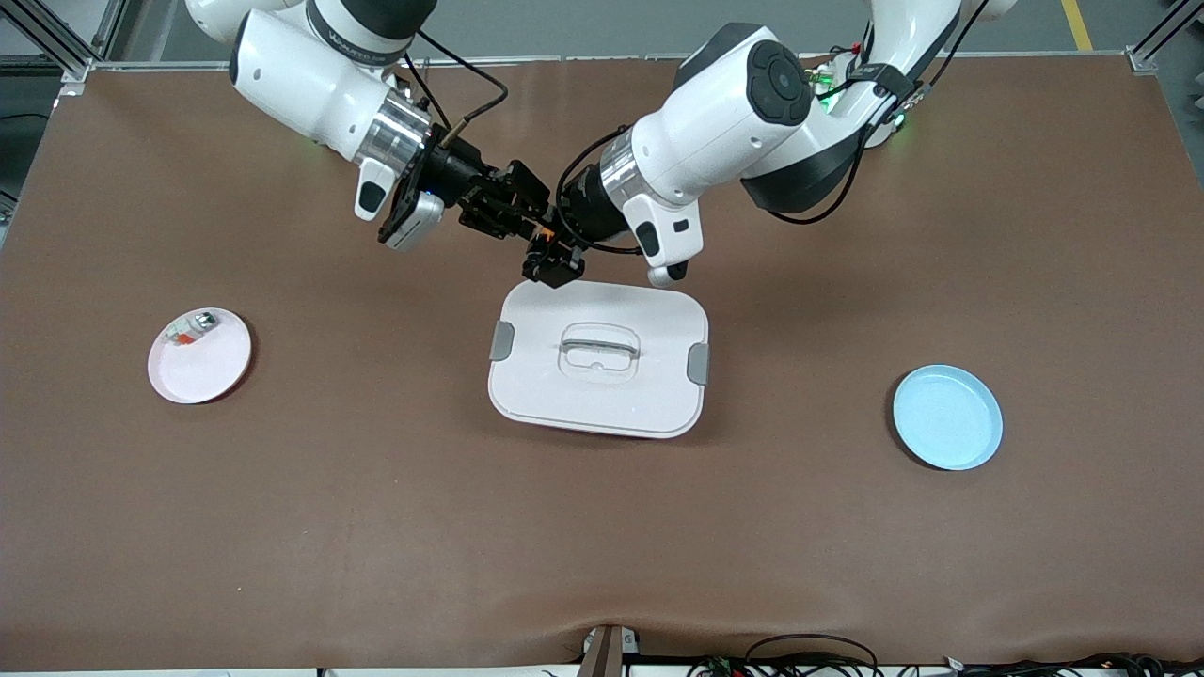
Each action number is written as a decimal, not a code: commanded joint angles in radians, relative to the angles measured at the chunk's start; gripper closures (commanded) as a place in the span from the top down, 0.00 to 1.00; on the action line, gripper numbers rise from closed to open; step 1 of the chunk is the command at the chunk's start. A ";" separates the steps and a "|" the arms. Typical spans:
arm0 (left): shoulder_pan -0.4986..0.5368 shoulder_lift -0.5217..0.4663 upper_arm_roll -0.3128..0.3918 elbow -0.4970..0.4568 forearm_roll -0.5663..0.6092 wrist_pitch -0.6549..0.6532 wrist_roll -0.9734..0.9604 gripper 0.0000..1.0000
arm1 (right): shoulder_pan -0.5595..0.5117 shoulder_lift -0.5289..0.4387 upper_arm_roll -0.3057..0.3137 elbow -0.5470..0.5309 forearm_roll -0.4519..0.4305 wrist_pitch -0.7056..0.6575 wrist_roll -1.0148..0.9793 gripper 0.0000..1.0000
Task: Transfer orange switch to right arm and place
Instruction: 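Close the right gripper on the switch and open the left gripper, then carry the switch with the right gripper while the left gripper withdraws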
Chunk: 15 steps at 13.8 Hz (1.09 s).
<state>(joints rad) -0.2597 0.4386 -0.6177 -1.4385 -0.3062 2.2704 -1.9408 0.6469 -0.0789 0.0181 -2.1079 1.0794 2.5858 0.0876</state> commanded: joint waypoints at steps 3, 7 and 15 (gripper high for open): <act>0.005 -0.004 -0.002 0.018 0.021 -0.002 -0.006 1.00 | 0.007 0.016 -0.009 0.005 0.005 -0.004 -0.061 0.00; 0.010 -0.008 -0.002 0.018 0.021 -0.003 0.008 1.00 | -0.004 0.047 -0.012 0.003 0.005 -0.007 -0.201 0.00; 0.020 -0.032 -0.002 0.012 0.019 -0.011 0.008 1.00 | -0.098 0.090 -0.015 -0.059 -0.003 -0.009 -0.707 0.00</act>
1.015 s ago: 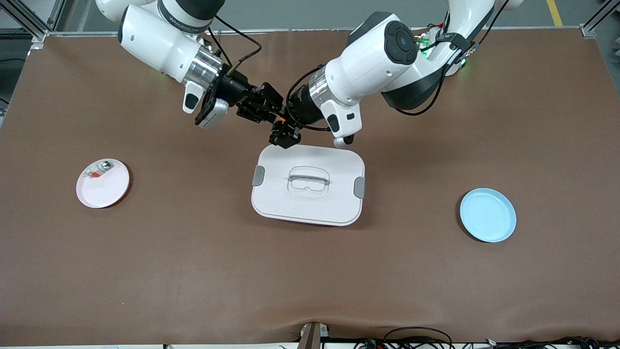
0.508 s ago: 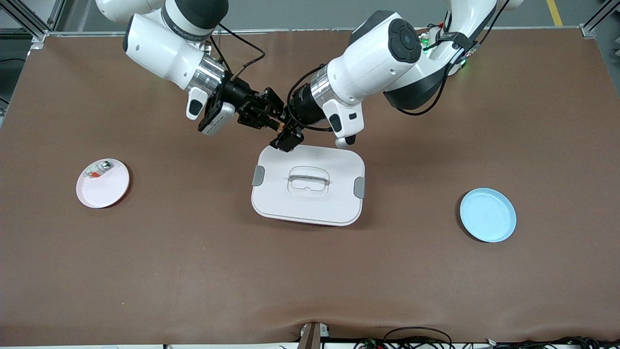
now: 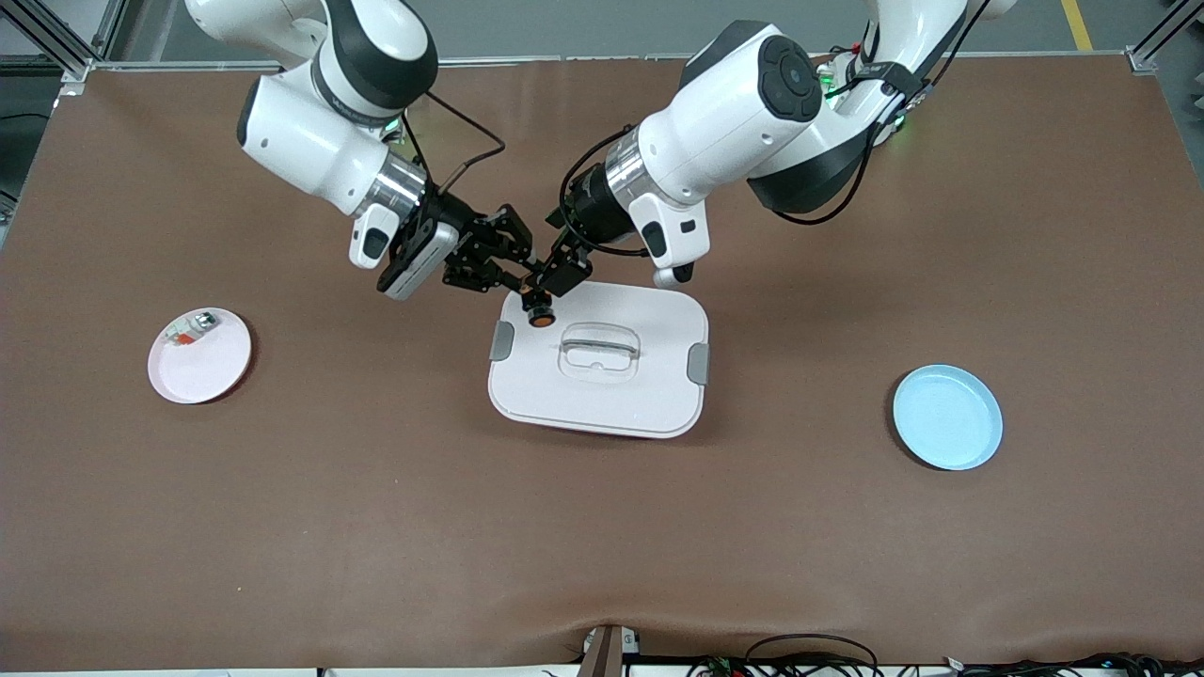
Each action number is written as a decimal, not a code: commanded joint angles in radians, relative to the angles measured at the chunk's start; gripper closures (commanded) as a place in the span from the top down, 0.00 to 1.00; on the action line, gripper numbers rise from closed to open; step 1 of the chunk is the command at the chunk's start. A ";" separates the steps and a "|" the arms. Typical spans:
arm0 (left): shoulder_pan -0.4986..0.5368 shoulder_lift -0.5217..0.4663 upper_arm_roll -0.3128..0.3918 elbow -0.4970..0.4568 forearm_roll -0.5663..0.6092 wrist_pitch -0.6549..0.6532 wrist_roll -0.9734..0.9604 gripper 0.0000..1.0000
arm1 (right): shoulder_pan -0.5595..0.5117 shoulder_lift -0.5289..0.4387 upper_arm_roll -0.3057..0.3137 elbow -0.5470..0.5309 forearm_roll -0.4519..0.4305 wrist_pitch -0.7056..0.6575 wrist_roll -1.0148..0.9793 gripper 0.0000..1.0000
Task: Transfer orange switch to right arm and place
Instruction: 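Carry the switch with the right gripper while the left gripper withdraws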
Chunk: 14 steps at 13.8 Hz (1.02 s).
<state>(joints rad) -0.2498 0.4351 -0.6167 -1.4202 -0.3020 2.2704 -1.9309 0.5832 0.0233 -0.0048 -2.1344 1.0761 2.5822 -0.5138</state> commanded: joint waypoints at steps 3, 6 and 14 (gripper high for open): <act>0.058 -0.064 -0.005 -0.014 0.015 -0.069 0.082 1.00 | -0.087 -0.020 0.006 -0.087 -0.005 -0.023 -0.256 0.00; 0.112 -0.096 -0.006 -0.013 0.014 -0.198 0.193 1.00 | -0.170 -0.025 0.005 -0.088 -0.182 -0.115 -0.301 0.00; 0.386 -0.180 -0.015 0.010 0.007 -0.599 0.721 1.00 | -0.396 -0.135 0.006 -0.090 -0.832 -0.474 -0.339 0.00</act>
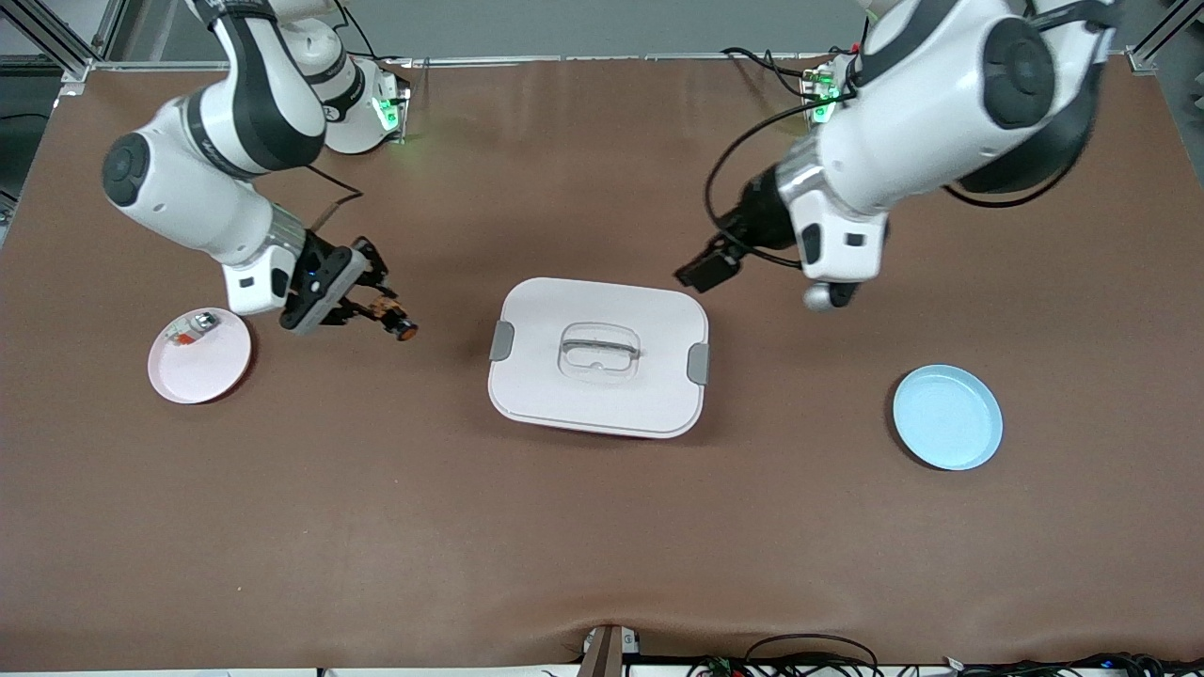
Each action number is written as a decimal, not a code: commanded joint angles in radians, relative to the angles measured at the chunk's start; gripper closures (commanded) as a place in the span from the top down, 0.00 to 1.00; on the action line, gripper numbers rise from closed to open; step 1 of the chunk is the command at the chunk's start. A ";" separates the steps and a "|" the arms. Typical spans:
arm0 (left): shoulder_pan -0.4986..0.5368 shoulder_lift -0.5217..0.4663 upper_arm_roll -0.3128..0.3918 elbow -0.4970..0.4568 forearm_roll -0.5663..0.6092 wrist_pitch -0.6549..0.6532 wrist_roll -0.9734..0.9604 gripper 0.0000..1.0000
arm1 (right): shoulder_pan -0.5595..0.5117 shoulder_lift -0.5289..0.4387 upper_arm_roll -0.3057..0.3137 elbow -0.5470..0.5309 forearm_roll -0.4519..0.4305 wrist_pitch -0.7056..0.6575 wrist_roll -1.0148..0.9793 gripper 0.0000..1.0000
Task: Transfer orange switch to right arm and place
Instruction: 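Carry the switch with the right gripper while the left gripper withdraws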
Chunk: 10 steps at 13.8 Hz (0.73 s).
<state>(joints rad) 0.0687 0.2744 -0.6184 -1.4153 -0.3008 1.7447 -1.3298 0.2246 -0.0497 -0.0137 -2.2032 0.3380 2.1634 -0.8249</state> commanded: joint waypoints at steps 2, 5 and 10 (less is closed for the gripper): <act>0.117 -0.020 -0.009 0.039 0.012 -0.161 0.252 1.00 | -0.077 -0.085 0.017 -0.023 -0.152 -0.112 -0.101 0.00; 0.207 -0.020 -0.003 0.045 0.012 -0.241 0.500 1.00 | -0.167 -0.107 0.015 -0.053 -0.171 -0.139 -0.314 0.00; 0.315 -0.050 -0.003 0.055 0.119 -0.298 0.880 1.00 | -0.313 -0.113 0.015 -0.111 -0.232 -0.102 -0.675 0.00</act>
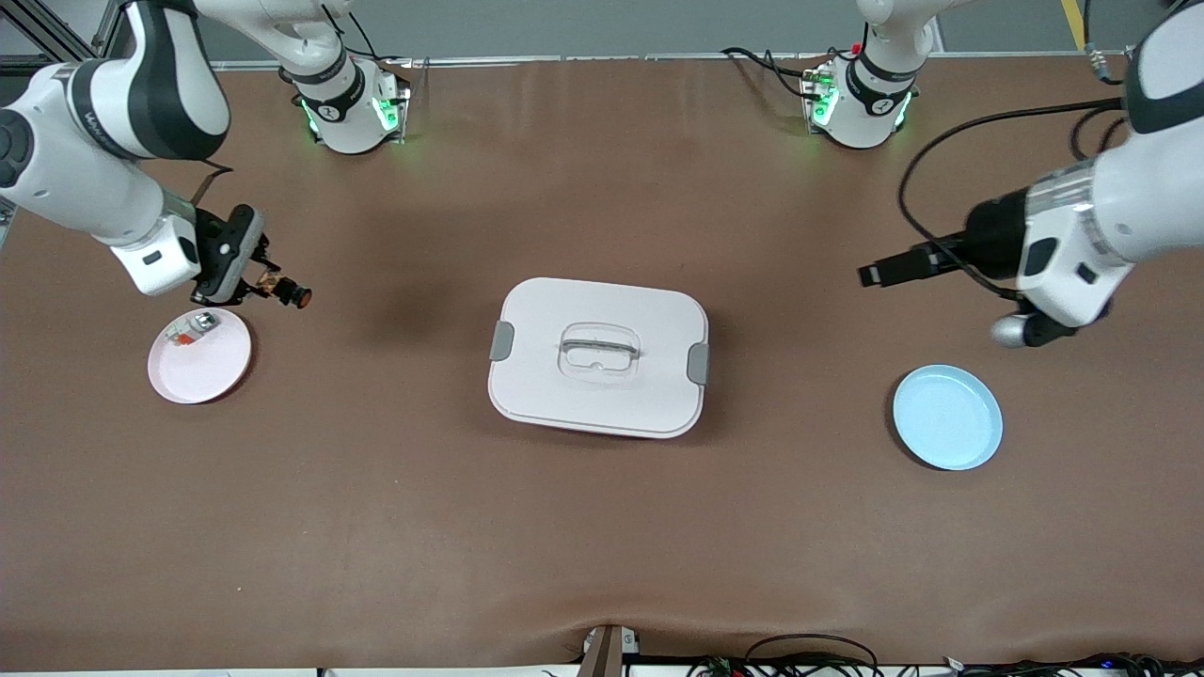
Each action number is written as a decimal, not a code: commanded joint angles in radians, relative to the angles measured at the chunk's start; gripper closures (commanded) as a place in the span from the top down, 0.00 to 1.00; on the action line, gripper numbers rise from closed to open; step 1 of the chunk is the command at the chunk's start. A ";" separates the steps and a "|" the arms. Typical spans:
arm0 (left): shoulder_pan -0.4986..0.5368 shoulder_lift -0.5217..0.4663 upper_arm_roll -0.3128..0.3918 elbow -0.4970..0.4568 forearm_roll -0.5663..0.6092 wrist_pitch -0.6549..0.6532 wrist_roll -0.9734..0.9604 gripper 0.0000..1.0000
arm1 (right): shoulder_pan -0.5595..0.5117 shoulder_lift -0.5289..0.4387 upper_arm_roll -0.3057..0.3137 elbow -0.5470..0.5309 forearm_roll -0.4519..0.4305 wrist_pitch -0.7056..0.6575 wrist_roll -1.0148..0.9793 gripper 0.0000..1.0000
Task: Transfer orange switch to right arm and place
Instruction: 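Carry the switch with the right gripper while the left gripper withdraws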
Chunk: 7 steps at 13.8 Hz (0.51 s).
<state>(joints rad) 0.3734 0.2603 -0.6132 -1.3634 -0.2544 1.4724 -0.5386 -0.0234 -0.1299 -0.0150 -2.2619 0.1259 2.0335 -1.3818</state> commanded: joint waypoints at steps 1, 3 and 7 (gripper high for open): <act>0.010 -0.056 -0.008 0.003 0.143 -0.029 0.144 1.00 | -0.103 -0.030 0.018 -0.074 -0.020 0.062 -0.200 0.00; 0.007 -0.093 -0.017 0.001 0.294 -0.029 0.239 1.00 | -0.171 -0.024 0.018 -0.122 -0.019 0.137 -0.336 0.00; 0.012 -0.099 -0.005 0.001 0.357 -0.020 0.379 1.00 | -0.272 0.039 0.018 -0.166 -0.019 0.243 -0.581 0.00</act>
<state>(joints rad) 0.3781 0.1705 -0.6224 -1.3546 0.0768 1.4550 -0.2167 -0.2299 -0.1162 -0.0149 -2.4029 0.1181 2.2290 -1.8640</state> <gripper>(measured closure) 0.000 0.595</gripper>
